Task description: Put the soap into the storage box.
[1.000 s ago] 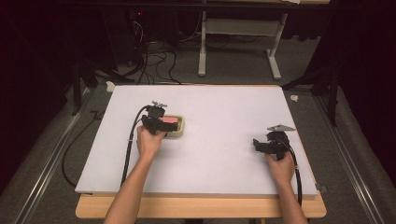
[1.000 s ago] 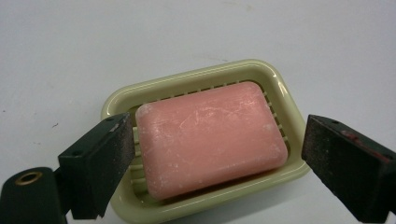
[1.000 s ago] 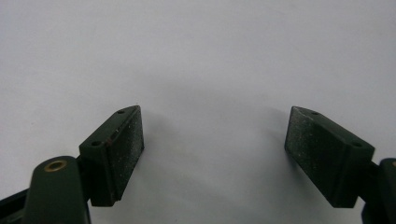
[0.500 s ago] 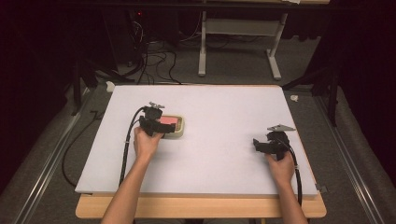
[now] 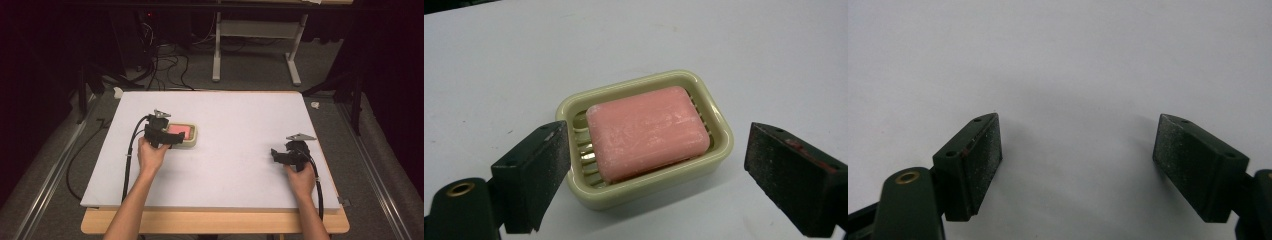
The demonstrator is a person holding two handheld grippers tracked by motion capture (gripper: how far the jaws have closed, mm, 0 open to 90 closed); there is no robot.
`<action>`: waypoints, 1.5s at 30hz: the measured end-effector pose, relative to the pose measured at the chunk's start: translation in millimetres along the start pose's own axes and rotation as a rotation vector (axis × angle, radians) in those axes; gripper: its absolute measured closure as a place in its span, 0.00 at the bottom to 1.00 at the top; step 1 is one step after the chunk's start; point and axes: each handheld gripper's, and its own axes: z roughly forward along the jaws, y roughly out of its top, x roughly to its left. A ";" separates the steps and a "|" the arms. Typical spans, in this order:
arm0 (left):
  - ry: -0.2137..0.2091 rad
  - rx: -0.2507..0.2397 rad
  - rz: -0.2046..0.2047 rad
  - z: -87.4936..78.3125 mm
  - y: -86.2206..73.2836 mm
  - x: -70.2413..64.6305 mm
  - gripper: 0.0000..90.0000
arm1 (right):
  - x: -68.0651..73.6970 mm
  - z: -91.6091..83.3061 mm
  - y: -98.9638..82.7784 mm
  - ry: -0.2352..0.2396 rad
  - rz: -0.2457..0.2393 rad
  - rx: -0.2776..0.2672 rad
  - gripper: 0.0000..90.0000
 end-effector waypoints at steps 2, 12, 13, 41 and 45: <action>0.000 -0.005 -0.001 -1.5 -1.0 0.4 0.13 | 0.0 0.0 0.0 -0.001 0.000 -0.001 0.22; -0.014 -0.019 0.000 -13.4 -10.0 4.5 0.14 | 0.0 0.1 0.0 -0.001 0.000 -0.001 0.22; -0.016 -0.023 -0.004 -14.9 -10.8 5.0 0.14 | 0.0 0.1 0.0 -0.001 0.000 0.000 0.22; -0.048 -0.065 -0.003 -52.7 -33.8 10.8 0.15 | 0.2 0.0 0.0 -0.001 0.000 0.000 0.22; -0.057 -0.077 -0.008 -56.4 -36.3 11.0 0.15 | 0.2 0.0 0.0 -0.001 0.000 0.000 0.22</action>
